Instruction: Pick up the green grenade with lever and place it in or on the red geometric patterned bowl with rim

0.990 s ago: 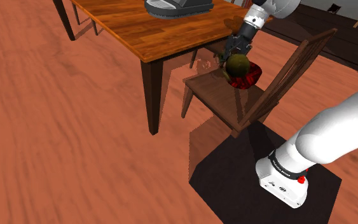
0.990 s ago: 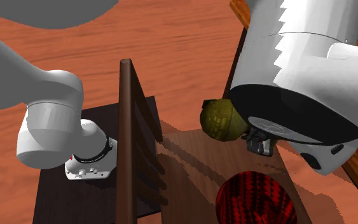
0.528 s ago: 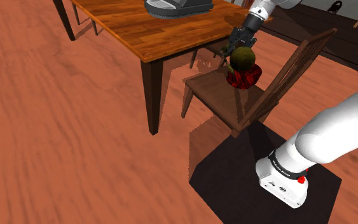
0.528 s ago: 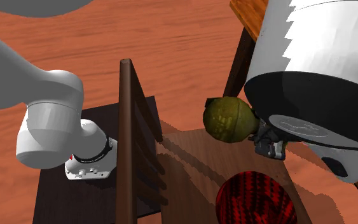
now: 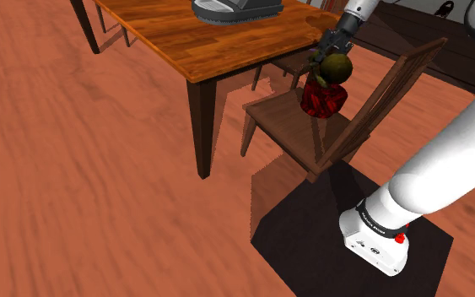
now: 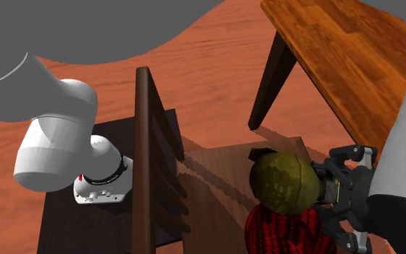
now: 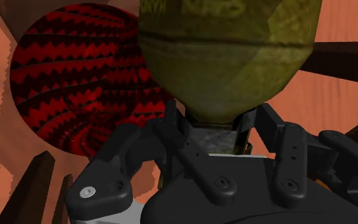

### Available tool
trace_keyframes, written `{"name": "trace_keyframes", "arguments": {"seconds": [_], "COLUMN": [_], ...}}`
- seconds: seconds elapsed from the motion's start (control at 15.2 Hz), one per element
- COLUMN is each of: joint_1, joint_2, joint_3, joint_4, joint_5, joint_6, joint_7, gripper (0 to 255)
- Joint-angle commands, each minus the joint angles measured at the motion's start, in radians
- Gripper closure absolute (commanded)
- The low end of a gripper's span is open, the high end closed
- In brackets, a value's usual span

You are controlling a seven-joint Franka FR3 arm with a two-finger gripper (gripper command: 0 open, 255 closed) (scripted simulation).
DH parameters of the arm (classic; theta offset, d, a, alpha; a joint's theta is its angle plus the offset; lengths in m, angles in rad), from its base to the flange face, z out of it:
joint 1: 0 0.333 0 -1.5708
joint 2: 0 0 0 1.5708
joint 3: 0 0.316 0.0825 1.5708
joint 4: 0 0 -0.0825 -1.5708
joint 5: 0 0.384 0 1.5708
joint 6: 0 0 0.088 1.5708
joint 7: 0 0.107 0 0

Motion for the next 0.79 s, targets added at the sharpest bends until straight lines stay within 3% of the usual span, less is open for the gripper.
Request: {"name": "trace_keyframes", "arguments": {"seconds": [0.0,0.26,0.73], "joint_1": [-0.032,-0.113,-0.108], "joint_2": [0.071,0.217,0.225], "joint_3": [-0.025,-0.058,-0.052], "joint_4": [0.083,0.269,0.186], "joint_5": [0.02,0.068,0.073], "joint_6": [-0.039,-0.131,-0.046], "joint_7": [-0.053,-0.14,-0.167], "gripper": [255,255,255]}}
